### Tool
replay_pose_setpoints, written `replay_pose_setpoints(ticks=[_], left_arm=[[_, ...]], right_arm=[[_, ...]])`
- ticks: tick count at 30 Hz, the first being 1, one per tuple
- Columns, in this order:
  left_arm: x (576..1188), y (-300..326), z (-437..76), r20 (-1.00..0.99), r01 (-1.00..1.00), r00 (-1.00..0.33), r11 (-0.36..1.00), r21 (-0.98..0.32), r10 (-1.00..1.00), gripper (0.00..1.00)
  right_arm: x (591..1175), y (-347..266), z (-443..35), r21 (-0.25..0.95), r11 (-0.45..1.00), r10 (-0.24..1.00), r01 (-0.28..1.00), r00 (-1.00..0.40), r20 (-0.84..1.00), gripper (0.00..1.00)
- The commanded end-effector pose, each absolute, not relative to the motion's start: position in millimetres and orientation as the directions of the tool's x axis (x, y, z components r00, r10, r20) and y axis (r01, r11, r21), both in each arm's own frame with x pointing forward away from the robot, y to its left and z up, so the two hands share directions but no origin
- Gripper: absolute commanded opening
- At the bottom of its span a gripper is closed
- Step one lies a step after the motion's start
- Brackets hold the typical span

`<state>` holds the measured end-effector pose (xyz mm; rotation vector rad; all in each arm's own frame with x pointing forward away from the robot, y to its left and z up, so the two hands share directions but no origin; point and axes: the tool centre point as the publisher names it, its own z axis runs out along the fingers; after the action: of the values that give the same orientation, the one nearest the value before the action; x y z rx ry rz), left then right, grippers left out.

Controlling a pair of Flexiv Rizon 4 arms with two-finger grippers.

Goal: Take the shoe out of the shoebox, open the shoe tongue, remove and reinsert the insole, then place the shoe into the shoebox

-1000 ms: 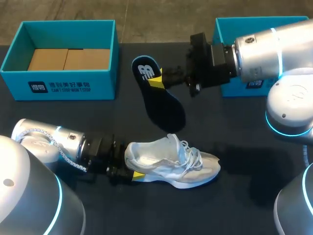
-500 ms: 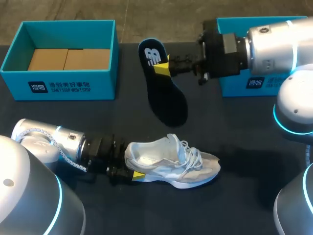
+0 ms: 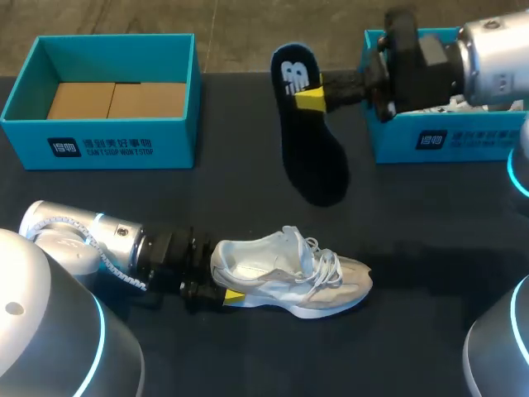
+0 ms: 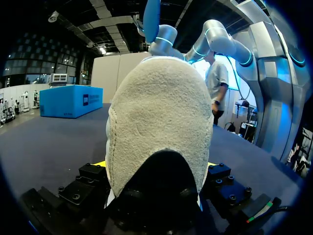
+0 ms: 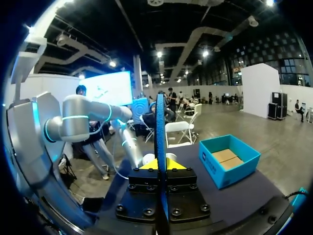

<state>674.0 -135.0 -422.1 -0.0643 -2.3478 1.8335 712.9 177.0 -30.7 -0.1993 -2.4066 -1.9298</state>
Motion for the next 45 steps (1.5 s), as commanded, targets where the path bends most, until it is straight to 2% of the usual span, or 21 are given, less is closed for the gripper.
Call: replay_pose_setpoints(ticks=[1, 6, 13, 14, 15, 29, 36, 45], left_arm=[[676, -135, -424, 0.102, -0.066, -0.986, 0.25, -0.966, 0.133, 0.0], [676, -135, -424, 0.102, -0.066, -0.986, 0.25, -0.966, 0.133, 0.0], [676, -135, -424, 0.102, -0.066, -0.986, 0.25, -0.966, 0.133, 0.0], [676, -135, -424, 0.102, -0.066, -0.986, 0.25, -0.966, 0.133, 0.0], [676, -135, -424, 0.102, -0.066, -0.986, 0.25, -0.966, 0.133, 0.0], [676, -135, -424, 0.102, -0.066, -0.986, 0.25, -0.966, 0.133, 0.0], [676, -135, -424, 0.102, -0.066, -0.986, 0.25, -0.966, 0.133, 0.0], [676, -135, -424, 0.102, -0.066, -0.986, 0.25, -0.966, 0.133, 0.0]], right_arm=[[706, 155, -26, 0.968, 0.193, 0.087, 0.163, -0.985, 0.148, 0.0], [706, 147, -29, 0.966, 0.119, 0.114, 0.231, -0.969, 0.217, 0.0], [699, 140, -31, 0.929, 0.142, 0.186, 0.34, -0.931, 0.313, 0.0], [698, 139, -31, 0.922, 0.143, 0.204, 0.359, -0.922, 0.328, 0.0], [695, 136, -30, 0.911, 0.162, 0.28, 0.379, -0.903, 0.326, 0.0], [695, 136, -30, 0.911, 0.162, 0.28, 0.379, -0.903, 0.326, 0.0], [688, 113, -23, 0.918, 0.099, 0.274, 0.385, -0.897, 0.347, 0.0], [680, 109, -21, 0.912, 0.114, 0.261, 0.395, -0.897, 0.356, 0.0]])
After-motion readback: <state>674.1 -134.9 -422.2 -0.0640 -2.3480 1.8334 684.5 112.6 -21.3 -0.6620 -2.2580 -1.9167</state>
